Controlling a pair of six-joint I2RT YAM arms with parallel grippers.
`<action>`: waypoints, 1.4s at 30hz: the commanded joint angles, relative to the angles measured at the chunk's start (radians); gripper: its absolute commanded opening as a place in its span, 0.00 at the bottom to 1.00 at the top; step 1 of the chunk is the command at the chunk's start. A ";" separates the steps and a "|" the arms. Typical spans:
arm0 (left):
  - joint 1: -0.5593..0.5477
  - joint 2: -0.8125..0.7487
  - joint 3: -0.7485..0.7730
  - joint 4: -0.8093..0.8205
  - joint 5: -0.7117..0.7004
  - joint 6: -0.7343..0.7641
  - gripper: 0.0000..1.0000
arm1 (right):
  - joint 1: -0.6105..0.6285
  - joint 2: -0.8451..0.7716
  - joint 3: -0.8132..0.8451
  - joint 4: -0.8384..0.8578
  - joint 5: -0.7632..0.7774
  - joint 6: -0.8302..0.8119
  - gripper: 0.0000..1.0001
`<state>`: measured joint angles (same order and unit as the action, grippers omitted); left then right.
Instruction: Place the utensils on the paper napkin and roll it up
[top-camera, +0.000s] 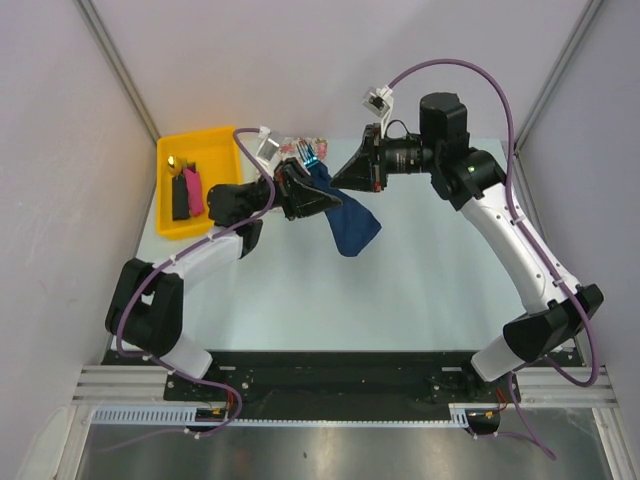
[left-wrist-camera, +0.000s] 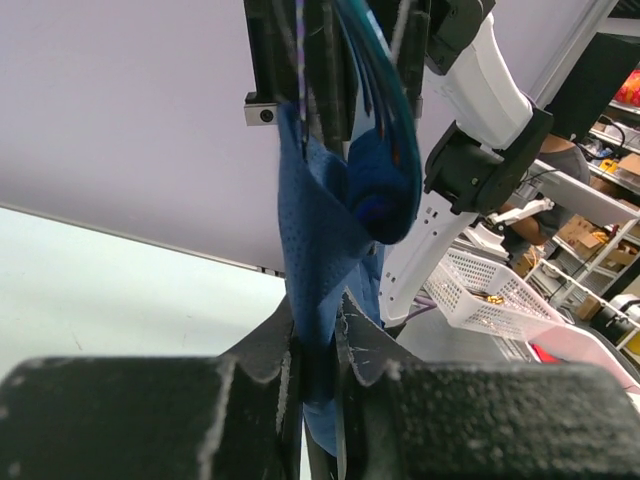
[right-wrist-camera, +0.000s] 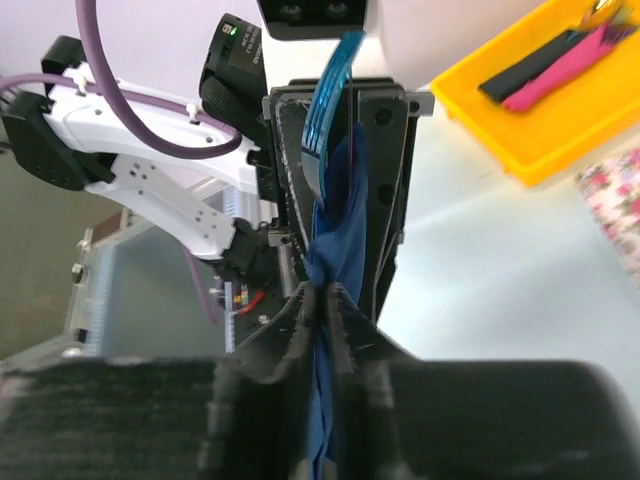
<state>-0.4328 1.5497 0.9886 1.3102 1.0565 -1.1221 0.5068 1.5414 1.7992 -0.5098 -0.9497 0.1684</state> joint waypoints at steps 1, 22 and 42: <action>-0.003 -0.053 0.053 0.296 -0.021 -0.010 0.00 | -0.011 -0.047 0.028 0.068 0.006 0.028 0.29; 0.083 -0.201 0.179 -0.408 -0.225 0.234 0.00 | -0.070 -0.204 -0.155 -0.026 0.170 -0.109 1.00; 0.016 -0.234 0.188 -0.365 -0.139 0.154 0.00 | 0.003 -0.213 -0.297 0.251 0.125 -0.126 0.90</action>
<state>-0.4023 1.3464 1.1213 0.8093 0.8516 -0.9020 0.5186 1.3193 1.4925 -0.3130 -0.6998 0.0483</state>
